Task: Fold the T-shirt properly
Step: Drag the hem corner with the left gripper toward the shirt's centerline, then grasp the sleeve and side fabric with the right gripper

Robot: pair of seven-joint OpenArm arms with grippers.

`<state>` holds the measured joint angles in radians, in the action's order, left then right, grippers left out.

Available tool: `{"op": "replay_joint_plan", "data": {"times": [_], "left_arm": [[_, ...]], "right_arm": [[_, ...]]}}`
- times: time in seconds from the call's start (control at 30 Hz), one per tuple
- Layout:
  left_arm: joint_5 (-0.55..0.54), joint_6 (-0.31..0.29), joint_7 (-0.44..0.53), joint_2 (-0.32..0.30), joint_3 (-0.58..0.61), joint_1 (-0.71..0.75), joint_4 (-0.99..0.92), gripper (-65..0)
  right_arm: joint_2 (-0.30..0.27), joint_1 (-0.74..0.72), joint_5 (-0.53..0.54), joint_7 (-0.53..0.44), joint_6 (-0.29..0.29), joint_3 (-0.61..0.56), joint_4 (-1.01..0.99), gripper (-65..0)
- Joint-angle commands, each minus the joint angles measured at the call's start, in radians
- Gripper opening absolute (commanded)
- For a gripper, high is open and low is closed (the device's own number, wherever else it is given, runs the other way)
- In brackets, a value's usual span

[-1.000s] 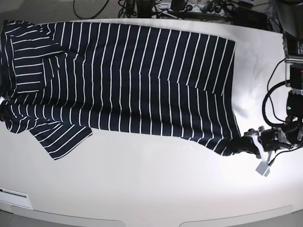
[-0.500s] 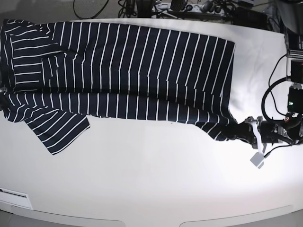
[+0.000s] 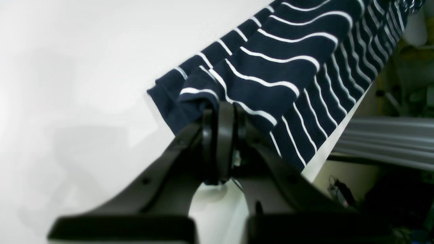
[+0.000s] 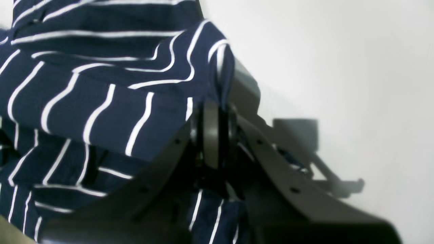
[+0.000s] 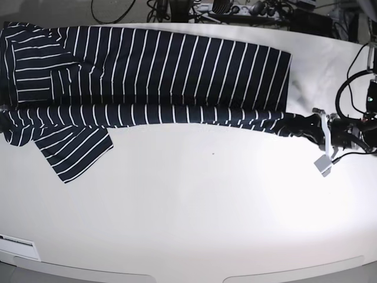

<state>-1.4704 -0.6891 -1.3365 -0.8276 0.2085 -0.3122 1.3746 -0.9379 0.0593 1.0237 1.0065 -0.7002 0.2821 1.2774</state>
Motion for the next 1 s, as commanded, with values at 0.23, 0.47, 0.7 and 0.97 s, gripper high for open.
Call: {"op": "replay_joint_plan", "data": {"times": [0.23, 0.47, 0.7, 0.97], "left_arm": [[-0.013, -0.009, -0.007, -0.020, -0.012, 0.045, 0.013, -65.0], [0.025, -0.009, 0.055, -0.021, -0.013, 0.071, 0.011, -49.0], [0.160, -0.006, 0.182, -0.023, -0.013, 0.071, 0.011, -32.9], [0.347, 0.110, 0.326, -0.019, -0.012, 0.071, 0.011, -32.9]], "right_arm": [[-0.006, 0.049, -0.068, -0.070, 0.002, 0.011, 0.011, -65.0], [-0.007, 0.042, -0.090, -0.104, 0.002, 0.011, 0.011, -48.0], [-0.013, 0.001, -0.156, -0.105, 0.045, 0.011, 0.012, -27.7], [0.022, -0.058, -0.025, -0.237, 0.032, 0.011, 0.012, -27.7]]}}
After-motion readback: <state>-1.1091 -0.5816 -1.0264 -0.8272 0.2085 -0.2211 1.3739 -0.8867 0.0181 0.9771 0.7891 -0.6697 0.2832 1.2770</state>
